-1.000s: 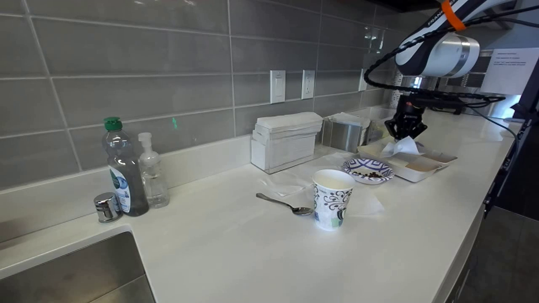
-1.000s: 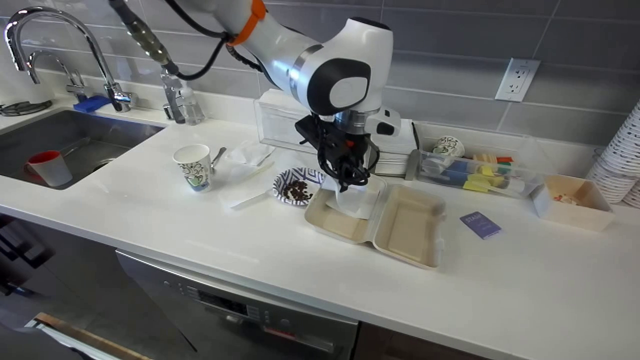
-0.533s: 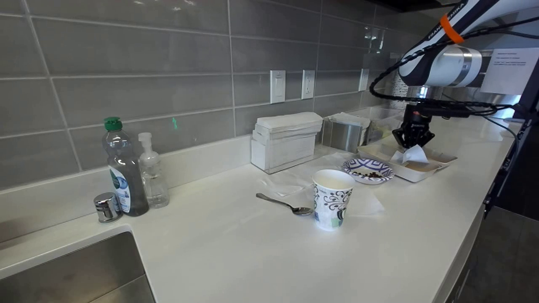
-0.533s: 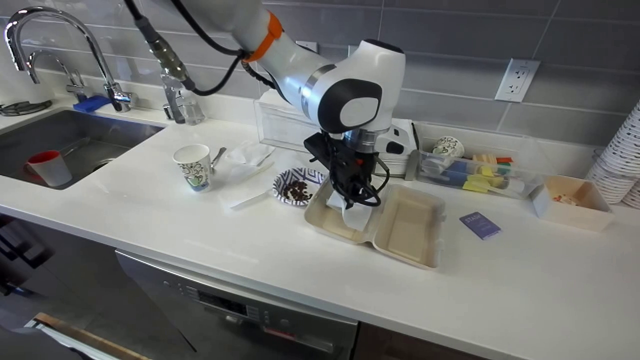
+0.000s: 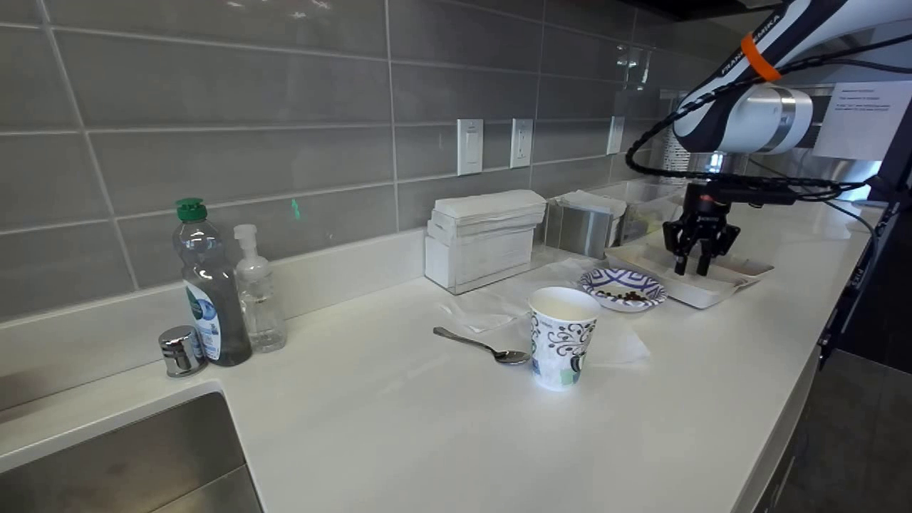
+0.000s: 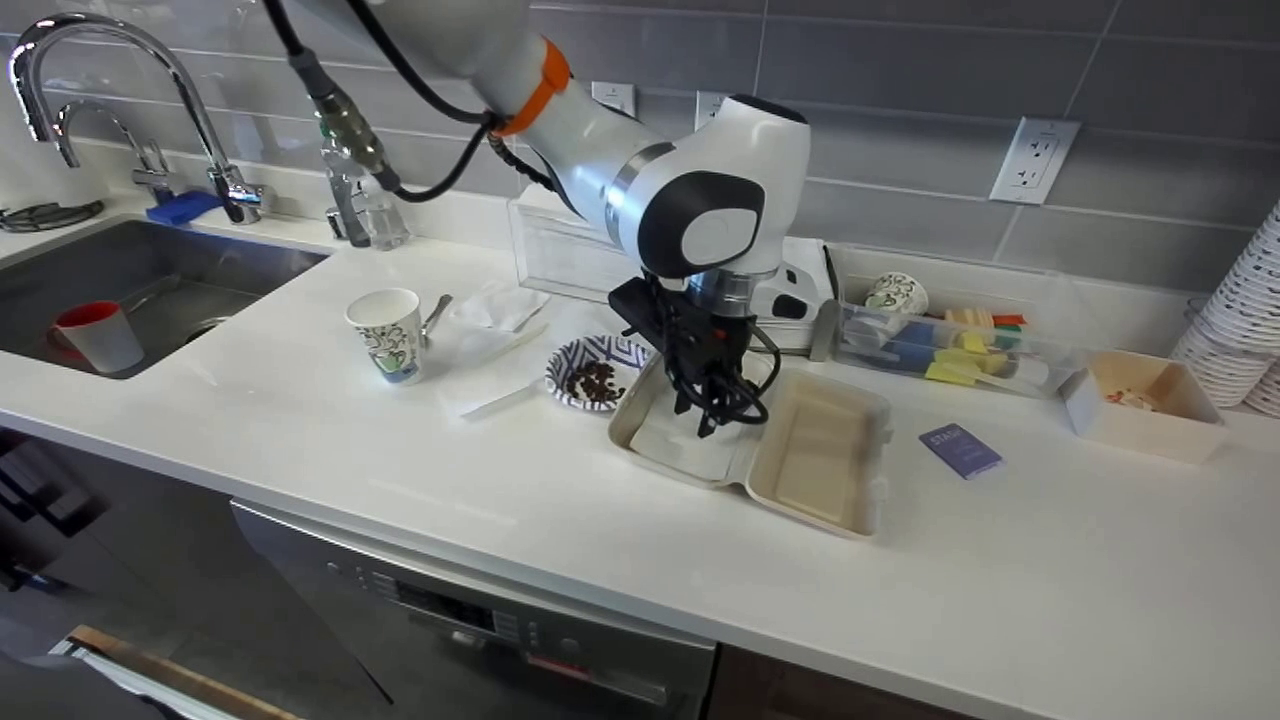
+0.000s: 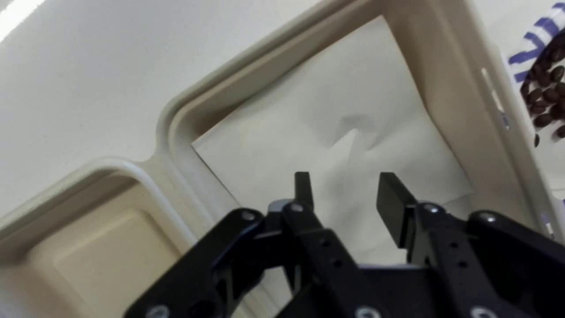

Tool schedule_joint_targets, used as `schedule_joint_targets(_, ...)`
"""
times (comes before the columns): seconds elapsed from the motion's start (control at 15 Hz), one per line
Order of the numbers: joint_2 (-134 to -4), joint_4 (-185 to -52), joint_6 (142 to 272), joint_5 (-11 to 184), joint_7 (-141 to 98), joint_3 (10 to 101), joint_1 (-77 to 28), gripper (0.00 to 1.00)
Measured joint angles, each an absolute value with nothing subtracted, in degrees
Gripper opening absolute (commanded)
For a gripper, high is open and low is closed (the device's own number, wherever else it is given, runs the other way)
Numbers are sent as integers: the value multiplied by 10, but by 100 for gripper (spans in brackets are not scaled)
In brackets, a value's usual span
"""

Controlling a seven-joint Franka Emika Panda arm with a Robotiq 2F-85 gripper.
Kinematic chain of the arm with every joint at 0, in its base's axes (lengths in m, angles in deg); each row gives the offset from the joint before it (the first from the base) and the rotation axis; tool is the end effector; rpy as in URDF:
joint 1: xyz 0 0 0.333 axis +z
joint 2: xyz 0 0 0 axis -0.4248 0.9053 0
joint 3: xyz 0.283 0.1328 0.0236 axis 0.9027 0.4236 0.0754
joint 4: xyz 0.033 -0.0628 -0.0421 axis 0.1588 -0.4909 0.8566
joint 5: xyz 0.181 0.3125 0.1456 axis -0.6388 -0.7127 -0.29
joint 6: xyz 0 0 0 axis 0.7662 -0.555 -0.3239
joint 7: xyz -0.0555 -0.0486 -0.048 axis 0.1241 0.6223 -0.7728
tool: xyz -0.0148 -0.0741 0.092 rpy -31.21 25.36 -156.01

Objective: Pick up the tissue and put it into the take-away food container

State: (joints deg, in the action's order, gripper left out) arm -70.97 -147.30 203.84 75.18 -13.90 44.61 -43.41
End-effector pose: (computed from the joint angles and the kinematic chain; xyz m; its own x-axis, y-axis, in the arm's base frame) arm 0.4734 -0.2997 0.2758 0.8157 -0.5735 -0.0758 -0.5771 -0.8157 -0.0389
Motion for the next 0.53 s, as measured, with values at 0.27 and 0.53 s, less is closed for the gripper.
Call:
schedule_joint_targets(0.27, -711, -1472, 2037, 752, -117, 447, -434, 100)
schedule_joint_targets(0.53, -710, -1474, 2037, 752, -42, 458, -434, 100)
